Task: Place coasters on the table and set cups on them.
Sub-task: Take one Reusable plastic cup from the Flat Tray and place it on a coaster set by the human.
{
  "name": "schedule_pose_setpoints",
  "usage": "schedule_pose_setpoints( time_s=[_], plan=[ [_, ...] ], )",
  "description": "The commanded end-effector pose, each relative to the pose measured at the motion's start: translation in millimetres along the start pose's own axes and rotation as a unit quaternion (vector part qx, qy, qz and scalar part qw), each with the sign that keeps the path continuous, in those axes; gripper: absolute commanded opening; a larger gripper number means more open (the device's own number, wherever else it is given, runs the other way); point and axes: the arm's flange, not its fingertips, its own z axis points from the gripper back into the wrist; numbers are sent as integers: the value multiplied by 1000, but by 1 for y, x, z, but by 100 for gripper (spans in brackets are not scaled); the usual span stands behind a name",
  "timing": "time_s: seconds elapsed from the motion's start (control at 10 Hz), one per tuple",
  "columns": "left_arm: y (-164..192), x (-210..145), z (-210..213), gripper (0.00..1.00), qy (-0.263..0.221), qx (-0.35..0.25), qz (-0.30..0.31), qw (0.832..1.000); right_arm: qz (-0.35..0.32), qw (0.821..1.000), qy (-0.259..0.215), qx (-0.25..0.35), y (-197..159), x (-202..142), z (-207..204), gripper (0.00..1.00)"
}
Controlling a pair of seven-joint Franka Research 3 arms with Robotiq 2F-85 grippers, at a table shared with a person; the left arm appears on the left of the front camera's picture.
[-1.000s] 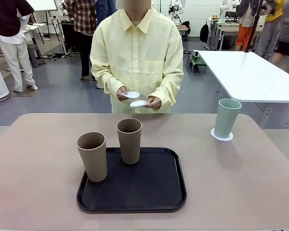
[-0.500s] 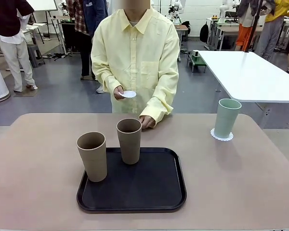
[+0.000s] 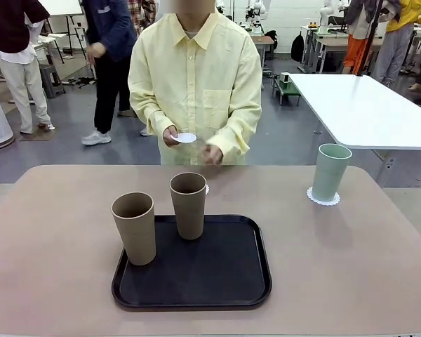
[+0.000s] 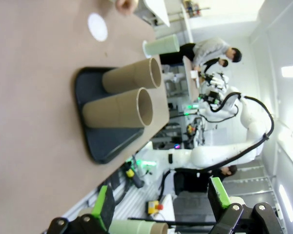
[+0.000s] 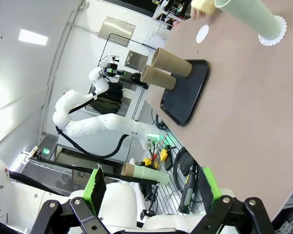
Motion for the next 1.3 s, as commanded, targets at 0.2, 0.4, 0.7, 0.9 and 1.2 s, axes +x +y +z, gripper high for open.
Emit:
schedule_pose_setpoints(
  time_s=[0.2, 0.4, 0.7, 0.9, 1.2],
  plan=[
    [-1, 0, 1, 100, -4, -6, -2, 1000, 8, 1000, -2, 5, 3, -3, 1, 100],
    [-1, 0, 1, 100, -4, -6, -2, 1000, 8, 1000, -2, 5, 3, -3, 1, 100],
    [-1, 0, 1, 100, -4, -6, -2, 1000, 8, 1000, -2, 5, 3, -3, 1, 100],
    [-1, 0, 1, 100, -4, -6, -2, 1000, 8, 1000, -2, 5, 3, -3, 1, 100],
    [-1, 0, 1, 100, -4, -6, -2, 1000, 8, 1000, -2, 5, 3, -3, 1, 100]
  ],
)
